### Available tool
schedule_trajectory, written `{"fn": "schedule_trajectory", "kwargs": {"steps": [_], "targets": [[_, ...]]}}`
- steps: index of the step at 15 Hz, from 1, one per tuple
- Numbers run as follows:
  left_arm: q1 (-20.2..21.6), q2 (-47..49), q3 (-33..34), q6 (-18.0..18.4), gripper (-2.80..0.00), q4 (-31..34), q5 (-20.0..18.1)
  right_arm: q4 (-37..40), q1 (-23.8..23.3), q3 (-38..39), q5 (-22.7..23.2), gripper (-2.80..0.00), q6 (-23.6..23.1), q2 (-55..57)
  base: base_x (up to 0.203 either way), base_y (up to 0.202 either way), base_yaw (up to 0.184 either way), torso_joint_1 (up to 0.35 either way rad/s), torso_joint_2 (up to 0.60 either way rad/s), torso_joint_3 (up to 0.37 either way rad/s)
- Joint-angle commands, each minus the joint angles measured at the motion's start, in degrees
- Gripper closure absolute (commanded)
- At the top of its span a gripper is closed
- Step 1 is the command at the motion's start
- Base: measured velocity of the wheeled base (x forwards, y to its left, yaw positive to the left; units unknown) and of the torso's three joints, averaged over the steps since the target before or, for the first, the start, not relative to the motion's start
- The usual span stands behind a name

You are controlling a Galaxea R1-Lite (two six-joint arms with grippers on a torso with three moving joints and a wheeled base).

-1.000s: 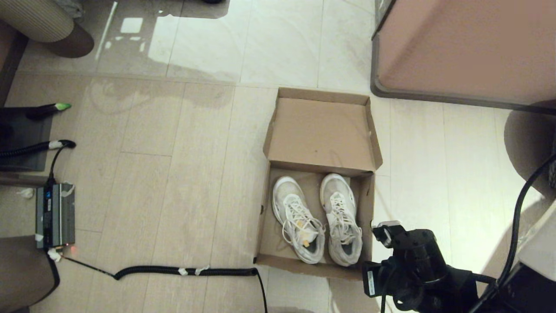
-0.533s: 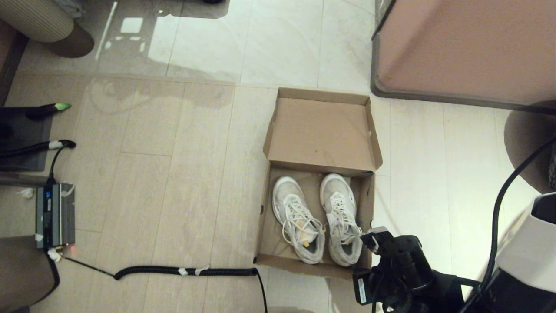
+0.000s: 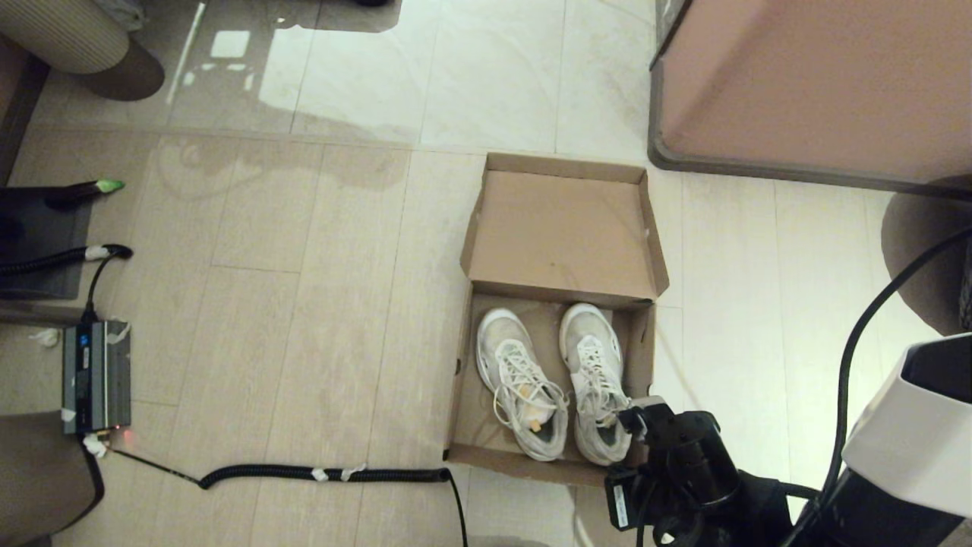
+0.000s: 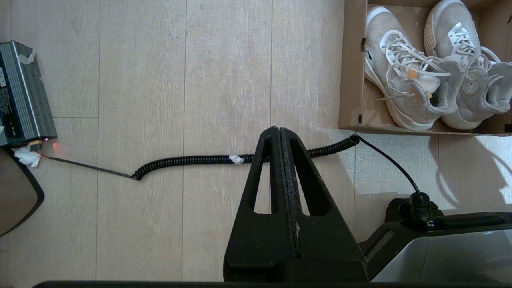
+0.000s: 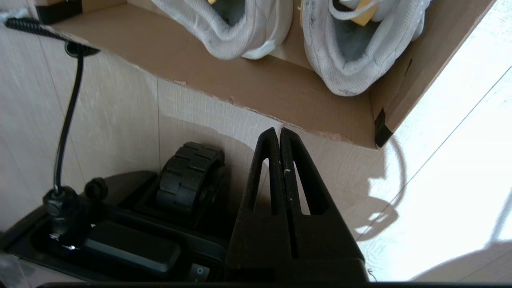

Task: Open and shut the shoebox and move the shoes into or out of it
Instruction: Put the shoes out of the shoe box

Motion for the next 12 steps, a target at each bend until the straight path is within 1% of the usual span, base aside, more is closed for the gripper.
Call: {"fn": "schedule_trajectory", "kwargs": {"steps": [1,3,4,7,12], "targets": [[0.0,0.1,0.0,0.0,0.00,0.0,0.0,-0.2,0.3,0.2,-0.1,0.00,-0.1,0.5,0.000,0.000,0.000,0.000,0.00,0.000],[0.0,0.1,0.0,0.0,0.00,0.0,0.0,-0.2,0.3,-0.1,-0.6,0.00,0.1,2.6,0.000,0.000,0.000,0.000,0.00,0.000],[0.0,0.1,0.0,0.0,0.00,0.0,0.0,-0.3,0.3,-0.3,-2.0,-2.80,0.7,3.3,0.000,0.000,0.000,0.000,0.00,0.000],[0.0,0.1,0.0,0.0,0.00,0.0,0.0,-0.5,0.1,-1.9,-3.0,-2.80,1.3,6.1,0.000,0.000,0.000,0.000,0.00,0.000],[0.0,0.1,0.0,0.0,0.00,0.0,0.0,-0.1,-0.3,-10.7,-4.0,-2.80,-0.2,13.6,0.000,0.000,0.000,0.000,0.00,0.000]]}}
